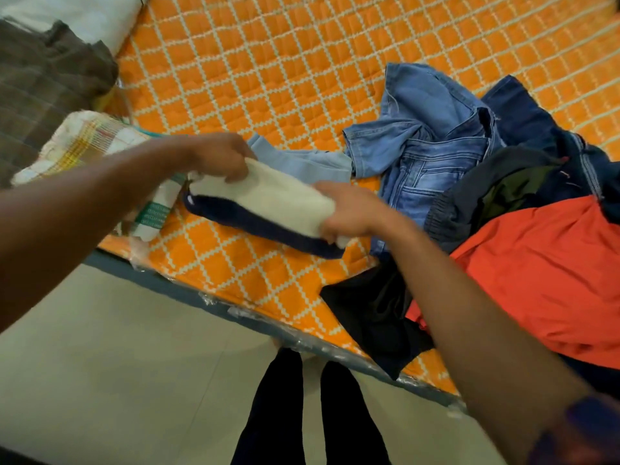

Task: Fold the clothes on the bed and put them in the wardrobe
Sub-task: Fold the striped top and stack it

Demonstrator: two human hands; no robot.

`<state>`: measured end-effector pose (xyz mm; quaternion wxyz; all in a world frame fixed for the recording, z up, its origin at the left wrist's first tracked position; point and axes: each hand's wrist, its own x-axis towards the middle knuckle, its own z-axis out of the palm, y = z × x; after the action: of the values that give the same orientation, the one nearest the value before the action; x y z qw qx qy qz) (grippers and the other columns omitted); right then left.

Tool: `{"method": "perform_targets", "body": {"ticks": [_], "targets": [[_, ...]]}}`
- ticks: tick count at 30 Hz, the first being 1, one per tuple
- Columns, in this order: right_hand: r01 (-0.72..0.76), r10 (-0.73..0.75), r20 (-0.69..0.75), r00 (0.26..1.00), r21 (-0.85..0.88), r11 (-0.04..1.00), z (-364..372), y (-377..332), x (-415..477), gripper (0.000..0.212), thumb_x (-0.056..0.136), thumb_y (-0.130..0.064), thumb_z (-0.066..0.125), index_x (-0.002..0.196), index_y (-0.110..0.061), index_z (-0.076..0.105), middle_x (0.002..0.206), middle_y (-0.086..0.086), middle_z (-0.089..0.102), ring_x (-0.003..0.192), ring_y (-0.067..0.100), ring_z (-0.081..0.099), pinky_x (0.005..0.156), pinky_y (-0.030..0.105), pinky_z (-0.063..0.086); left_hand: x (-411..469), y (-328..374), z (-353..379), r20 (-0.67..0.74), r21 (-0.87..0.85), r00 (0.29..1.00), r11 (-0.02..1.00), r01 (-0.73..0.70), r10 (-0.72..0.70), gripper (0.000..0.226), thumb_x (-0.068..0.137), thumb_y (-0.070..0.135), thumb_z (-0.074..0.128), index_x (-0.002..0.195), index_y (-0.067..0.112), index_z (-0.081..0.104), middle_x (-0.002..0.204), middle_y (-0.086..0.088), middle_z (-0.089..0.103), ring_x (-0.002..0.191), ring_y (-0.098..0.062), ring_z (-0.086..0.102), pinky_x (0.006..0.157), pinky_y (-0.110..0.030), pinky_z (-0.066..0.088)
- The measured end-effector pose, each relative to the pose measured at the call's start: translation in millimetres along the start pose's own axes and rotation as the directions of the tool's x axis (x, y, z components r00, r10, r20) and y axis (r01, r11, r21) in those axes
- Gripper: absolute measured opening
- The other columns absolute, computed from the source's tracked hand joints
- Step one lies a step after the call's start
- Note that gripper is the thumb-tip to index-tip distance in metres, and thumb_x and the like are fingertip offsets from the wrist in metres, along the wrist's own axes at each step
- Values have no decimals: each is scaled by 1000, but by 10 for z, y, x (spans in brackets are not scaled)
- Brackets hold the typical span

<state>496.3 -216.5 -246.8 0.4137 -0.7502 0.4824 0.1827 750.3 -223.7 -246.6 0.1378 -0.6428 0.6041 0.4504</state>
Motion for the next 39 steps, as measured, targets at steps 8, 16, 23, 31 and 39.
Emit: {"method": "perform_targets", "body": {"ticks": [8,16,23,31,39], "targets": [[-128,233,-235,944,391,912,-364,493,906,41,76,-16,68,116,-23,69,106,0,66,102,25,64,78,38,53,886,22,-44,-452,338,891,931,136,34,51,97,34,51,147,27,44,150,-12,46,141,-36,35,109,-62,29],[48,-113,-764,635,-107,993,624,-4,578,66,90,-45,56,153,-28,44,163,6,34,151,29,27,121,55,21,672,-80,1122,-565,494,685,854,-164,459,63,104,58,26,161,31,19,169,-2,11,156,-29,6,116,-69,9],[-97,122,-699,705,76,992,1116,268,785,66,101,-68,34,160,-43,18,171,1,2,158,21,-3,118,64,20,898,-198,1032,-563,386,776,921,-58,285,94,82,89,25,160,37,14,168,-6,13,154,-37,11,117,-69,4],[187,652,-344,676,935,300,1207,176,496,97,77,-37,88,154,-36,29,147,-8,48,134,12,52,105,36,51,773,-465,743,-496,-308,846,951,37,-194,116,67,86,63,158,41,9,157,-9,27,142,-35,32,111,-51,34],[90,494,-191,848,971,222,831,505,671,83,78,-27,88,148,-29,44,133,-8,64,113,11,67,86,26,59,506,-622,1152,-421,540,778,818,-198,466,118,66,82,61,161,35,8,168,-12,12,154,-35,12,117,-67,15]]}}
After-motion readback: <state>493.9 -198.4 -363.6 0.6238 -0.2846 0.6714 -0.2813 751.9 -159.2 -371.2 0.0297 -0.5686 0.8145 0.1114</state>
